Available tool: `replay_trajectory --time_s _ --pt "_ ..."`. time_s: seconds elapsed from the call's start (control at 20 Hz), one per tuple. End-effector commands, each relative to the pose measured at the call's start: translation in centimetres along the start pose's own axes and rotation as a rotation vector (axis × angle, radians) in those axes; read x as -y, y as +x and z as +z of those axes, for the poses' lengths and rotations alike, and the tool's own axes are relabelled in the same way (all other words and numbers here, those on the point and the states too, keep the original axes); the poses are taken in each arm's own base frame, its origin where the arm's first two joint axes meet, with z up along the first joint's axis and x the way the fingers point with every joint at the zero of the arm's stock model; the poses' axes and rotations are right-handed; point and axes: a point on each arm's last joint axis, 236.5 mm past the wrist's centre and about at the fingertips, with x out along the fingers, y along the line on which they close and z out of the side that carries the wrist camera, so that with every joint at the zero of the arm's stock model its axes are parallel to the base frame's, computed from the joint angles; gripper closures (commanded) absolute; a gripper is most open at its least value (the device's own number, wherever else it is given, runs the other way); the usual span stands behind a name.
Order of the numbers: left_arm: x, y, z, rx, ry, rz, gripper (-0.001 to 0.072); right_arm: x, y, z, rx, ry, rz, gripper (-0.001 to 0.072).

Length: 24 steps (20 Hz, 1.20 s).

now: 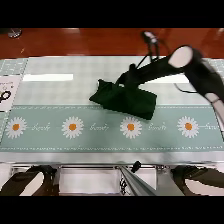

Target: Fold the shirts.

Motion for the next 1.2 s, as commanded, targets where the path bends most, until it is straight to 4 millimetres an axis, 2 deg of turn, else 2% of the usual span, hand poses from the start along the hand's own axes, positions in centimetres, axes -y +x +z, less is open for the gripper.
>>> replay_trajectory --time_s 0.0,0.2,0.35,0.5,0.65,0.7,0.8,0.9,0.95,1.0,1.15 --pt "-1.3 -4.5 -1.1 -0.038 0.019 0.122 0.0683 -2.0 5.2 0.3 0.031 0.076 0.054 0.0690" --pt "0.1 -5.4 -3.6 -0.136 0.018 0.094 0.0683 -3.3 8.5 0.7 0.077 0.146 0.075 0.0690" --pt "0.4 -5.7 -4.1 -0.153 0.001 0.088 0.0683 -3.8 10.3 0.0 0.071 0.182 0.077 0.0690" --pt "0.5 -5.7 -4.0 -0.151 -0.006 0.089 0.0683 -3.7 11.2 0.3 0.092 0.234 0.076 0.0690" --pt "0.5 -5.8 -4.3 -0.160 -0.013 0.087 0.0683 -3.5 11.1 1.6 0.147 0.270 0.080 0.0686" --pt "0.6 -5.8 -4.4 -0.165 -0.013 0.086 0.0683 -3.7 11.0 2.0 0.162 0.287 0.091 0.0624" --pt "0.6 -5.8 -4.6 -0.174 -0.014 0.083 0.0683 -4.2 10.8 2.6 0.181 0.324 0.118 0.0442" --pt "0.6 -5.8 -4.6 -0.175 -0.014 0.084 0.0683 -4.3 10.8 2.8 0.188 0.340 0.128 0.0295" --pt "0.6 -5.8 -4.6 -0.176 -0.015 0.084 0.0683 -4.3 10.7 2.8 0.189 0.341 0.129 0.0259" --pt "0.5 -5.7 -4.7 -0.177 -0.016 0.084 0.0683 -4.4 10.5 2.9 0.192 0.337 0.130 0.0257" --pt "0.0 -5.3 -5.6 -0.199 -0.036 0.083 0.0683 -3.8 7.7 3.0 0.168 0.260 0.110 0.0257"
